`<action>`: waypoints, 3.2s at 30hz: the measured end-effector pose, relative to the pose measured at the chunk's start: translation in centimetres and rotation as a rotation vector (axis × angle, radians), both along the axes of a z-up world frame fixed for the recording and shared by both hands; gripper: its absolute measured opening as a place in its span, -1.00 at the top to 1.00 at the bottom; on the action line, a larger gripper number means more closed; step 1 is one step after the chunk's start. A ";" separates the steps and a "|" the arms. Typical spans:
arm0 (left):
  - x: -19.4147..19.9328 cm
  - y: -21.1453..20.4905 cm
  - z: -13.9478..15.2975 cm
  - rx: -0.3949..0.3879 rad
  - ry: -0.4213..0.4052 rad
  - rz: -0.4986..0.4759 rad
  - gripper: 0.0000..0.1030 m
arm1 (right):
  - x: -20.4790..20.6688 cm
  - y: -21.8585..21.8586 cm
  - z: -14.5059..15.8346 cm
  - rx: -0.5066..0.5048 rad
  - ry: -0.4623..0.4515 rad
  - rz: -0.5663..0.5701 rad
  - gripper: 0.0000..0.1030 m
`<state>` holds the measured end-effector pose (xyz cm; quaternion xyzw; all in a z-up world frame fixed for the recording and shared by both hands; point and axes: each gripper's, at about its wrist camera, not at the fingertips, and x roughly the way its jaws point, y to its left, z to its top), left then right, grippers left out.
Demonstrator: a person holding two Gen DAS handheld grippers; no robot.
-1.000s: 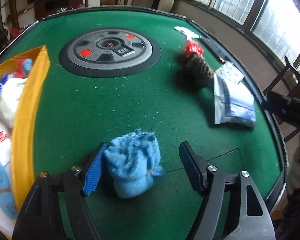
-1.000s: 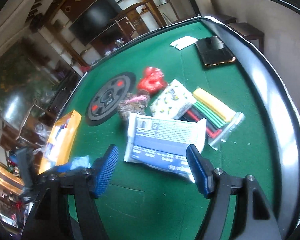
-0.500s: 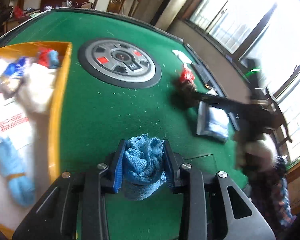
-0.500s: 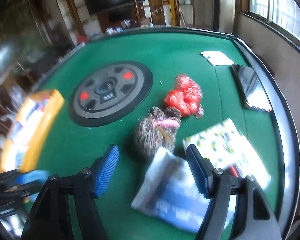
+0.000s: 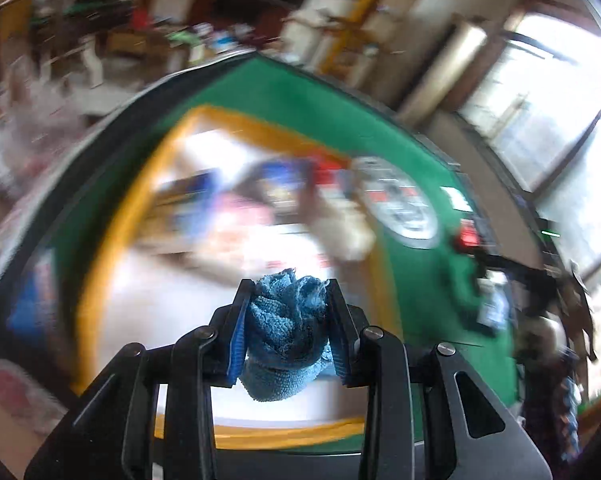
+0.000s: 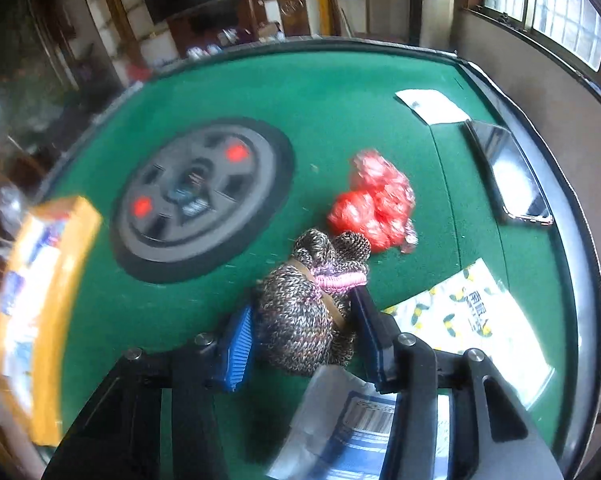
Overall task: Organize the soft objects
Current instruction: 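Grasp the brown knitted hat with the right gripper while the left lifts the blue cloth over the tray, then lower the blue cloth and brown hat into the tray and open both grippers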
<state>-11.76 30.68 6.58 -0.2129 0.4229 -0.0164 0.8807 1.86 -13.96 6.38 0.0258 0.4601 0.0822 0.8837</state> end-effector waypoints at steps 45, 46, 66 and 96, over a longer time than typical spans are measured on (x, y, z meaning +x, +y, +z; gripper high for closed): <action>-3.4 4.5 -2.4 0.006 0.014 0.139 0.38 | -13.9 32.1 -4.2 0.126 0.148 0.766 0.17; -3.4 4.5 -2.5 0.004 0.013 0.135 0.38 | -13.5 32.5 -4.8 0.095 0.155 0.748 0.17; 1.9 2.0 -3.6 0.074 0.070 0.084 0.07 | -11.4 32.1 -4.7 -0.062 0.042 0.664 0.09; -2.3 -2.7 -0.1 0.349 -0.009 0.183 -0.25 | -15.8 25.4 -2.7 0.122 -0.067 0.601 -0.19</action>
